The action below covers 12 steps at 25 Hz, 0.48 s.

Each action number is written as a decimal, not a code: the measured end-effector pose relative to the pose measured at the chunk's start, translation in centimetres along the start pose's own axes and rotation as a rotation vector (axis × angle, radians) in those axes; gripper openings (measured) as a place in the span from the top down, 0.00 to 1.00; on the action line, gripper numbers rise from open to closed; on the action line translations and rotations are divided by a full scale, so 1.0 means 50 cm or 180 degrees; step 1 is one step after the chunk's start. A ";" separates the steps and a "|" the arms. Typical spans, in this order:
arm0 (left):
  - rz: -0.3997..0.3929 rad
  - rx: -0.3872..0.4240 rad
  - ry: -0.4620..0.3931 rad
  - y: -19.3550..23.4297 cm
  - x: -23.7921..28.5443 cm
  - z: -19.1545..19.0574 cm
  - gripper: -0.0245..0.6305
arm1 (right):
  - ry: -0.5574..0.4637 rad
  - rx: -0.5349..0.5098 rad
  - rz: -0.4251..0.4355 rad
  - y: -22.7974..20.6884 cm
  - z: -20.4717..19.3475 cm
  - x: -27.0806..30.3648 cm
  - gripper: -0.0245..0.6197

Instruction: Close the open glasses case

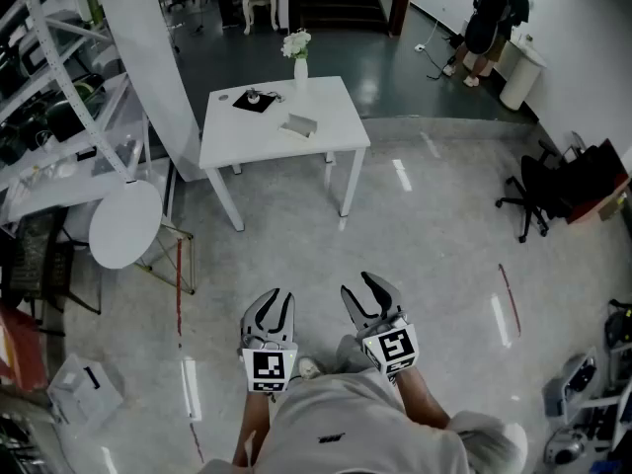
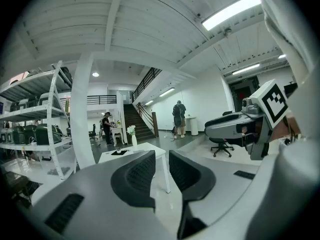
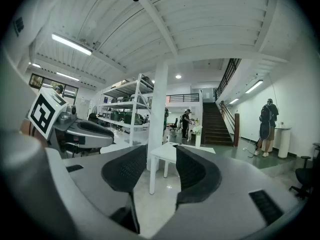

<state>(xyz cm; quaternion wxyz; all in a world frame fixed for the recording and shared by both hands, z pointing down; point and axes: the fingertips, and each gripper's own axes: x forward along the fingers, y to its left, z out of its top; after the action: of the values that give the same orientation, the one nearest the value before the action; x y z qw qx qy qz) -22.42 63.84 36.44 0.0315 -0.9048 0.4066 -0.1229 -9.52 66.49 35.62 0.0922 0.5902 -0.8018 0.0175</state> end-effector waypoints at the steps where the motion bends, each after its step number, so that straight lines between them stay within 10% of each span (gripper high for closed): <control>1: 0.0011 -0.0001 0.0010 0.002 0.002 -0.001 0.81 | -0.0008 0.0037 -0.0010 -0.001 0.002 0.003 0.67; 12: 0.0053 -0.0082 0.0071 0.035 0.095 -0.007 0.81 | 0.0013 0.0014 0.0062 -0.050 0.004 0.108 0.67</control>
<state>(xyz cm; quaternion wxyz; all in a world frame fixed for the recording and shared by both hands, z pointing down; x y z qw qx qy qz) -20.76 59.15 37.41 0.0164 -0.9003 0.4159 -0.1275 -8.74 60.61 36.15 0.0923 0.5825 -0.8073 0.0213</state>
